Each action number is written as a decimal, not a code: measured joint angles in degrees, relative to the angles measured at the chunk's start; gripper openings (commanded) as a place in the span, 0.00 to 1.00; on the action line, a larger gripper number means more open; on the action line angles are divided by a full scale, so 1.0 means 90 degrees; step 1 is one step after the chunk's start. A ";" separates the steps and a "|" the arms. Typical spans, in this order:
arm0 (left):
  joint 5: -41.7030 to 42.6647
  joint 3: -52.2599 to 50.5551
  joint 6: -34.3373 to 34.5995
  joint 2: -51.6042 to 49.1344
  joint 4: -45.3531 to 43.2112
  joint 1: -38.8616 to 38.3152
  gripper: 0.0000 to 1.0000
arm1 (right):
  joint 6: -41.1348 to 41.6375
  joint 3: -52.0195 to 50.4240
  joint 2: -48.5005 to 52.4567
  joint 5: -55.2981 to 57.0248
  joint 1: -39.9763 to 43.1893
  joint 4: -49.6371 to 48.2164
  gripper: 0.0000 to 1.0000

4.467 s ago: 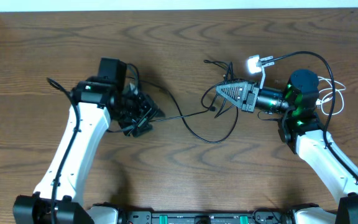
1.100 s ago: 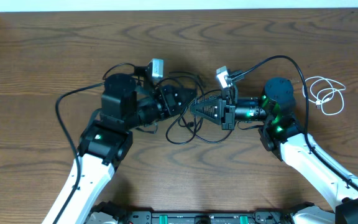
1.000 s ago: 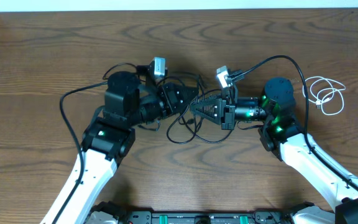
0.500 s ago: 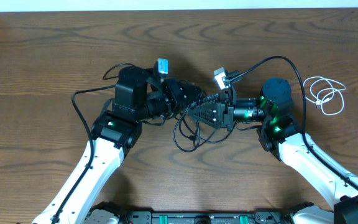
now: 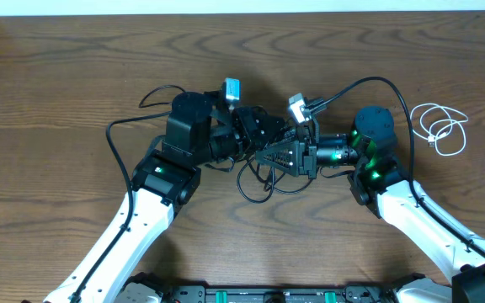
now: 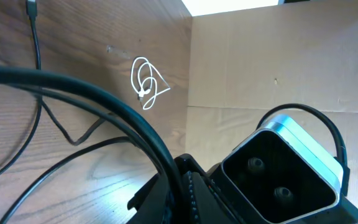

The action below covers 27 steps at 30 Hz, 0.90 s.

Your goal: Untangle cables

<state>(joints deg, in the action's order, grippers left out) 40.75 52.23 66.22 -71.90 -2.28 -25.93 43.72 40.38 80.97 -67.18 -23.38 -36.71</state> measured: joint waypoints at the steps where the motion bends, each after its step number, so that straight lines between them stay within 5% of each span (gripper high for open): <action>1: -0.0027 0.0000 0.0000 0.0000 -0.0005 -0.0017 0.08 | 0.0017 -0.0002 0.0000 -0.0005 0.0000 0.0000 0.30; 9: -0.0068 0.0015 -0.0002 0.0000 -0.0041 -0.0102 0.07 | 0.0075 -0.0049 0.0000 -0.0209 0.0000 0.0000 0.01; 18: -0.0070 0.0024 -0.0024 0.0000 -0.0041 -0.0134 0.08 | 0.0092 -0.0058 0.0000 -0.0325 0.0022 0.0002 0.01; 23: -0.0095 0.0092 -0.0243 0.0002 -0.0063 -0.0168 0.53 | 0.0090 -0.0087 0.0019 -0.0359 0.0100 0.0053 0.01; 27: -0.0073 0.0141 -0.0505 0.0010 0.0083 0.0000 0.69 | 0.0087 -0.0090 0.0044 -0.0328 0.0304 -0.0022 0.01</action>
<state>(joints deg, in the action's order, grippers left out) 40.10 53.49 61.67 -71.81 -1.54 -25.93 44.51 39.57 81.36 -70.13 -20.64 -36.91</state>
